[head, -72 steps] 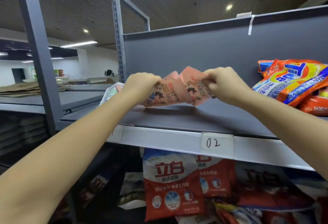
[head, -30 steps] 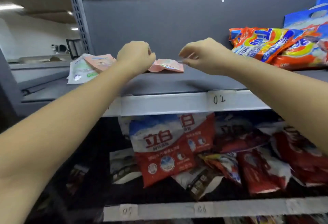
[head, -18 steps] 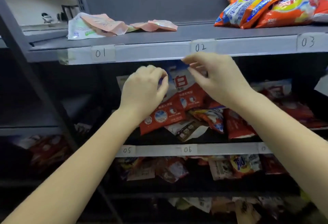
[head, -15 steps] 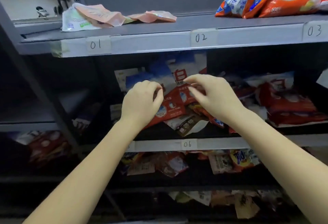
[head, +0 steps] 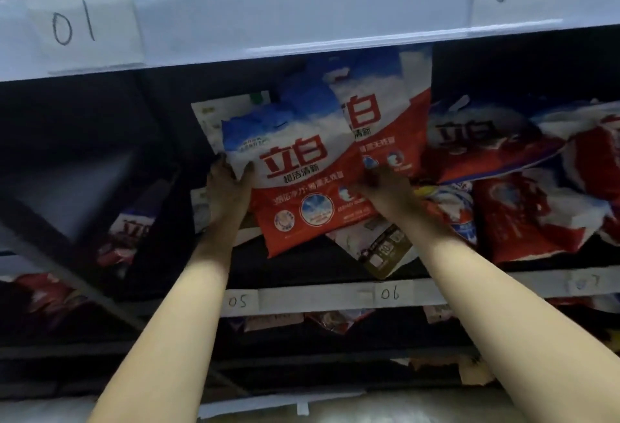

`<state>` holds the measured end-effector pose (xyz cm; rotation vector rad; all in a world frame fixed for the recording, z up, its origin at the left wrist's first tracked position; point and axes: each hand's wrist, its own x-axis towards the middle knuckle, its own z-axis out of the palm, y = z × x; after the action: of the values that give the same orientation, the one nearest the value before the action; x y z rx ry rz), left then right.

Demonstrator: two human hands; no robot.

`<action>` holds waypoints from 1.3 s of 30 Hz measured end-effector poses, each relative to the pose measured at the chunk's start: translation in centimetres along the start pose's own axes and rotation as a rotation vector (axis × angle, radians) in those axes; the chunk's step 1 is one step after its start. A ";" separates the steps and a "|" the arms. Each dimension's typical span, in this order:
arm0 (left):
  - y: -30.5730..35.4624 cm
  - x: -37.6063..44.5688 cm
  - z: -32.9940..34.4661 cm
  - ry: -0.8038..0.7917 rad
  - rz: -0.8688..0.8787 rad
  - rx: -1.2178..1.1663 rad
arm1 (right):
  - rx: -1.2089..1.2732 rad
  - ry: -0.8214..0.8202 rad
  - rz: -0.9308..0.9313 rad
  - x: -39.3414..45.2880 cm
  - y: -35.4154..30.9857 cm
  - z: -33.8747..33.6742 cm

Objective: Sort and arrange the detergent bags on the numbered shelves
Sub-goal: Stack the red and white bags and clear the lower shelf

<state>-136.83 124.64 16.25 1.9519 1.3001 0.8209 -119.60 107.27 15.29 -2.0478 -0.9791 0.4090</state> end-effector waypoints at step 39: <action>31.6 -32.1 6.6 -0.419 0.782 -0.690 | 0.414 0.994 0.079 -38.7 4.5 -28.1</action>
<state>-124.83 83.83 32.64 1.8617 -0.0555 0.9645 -126.10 61.20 27.09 -1.5855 -0.1763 -0.3432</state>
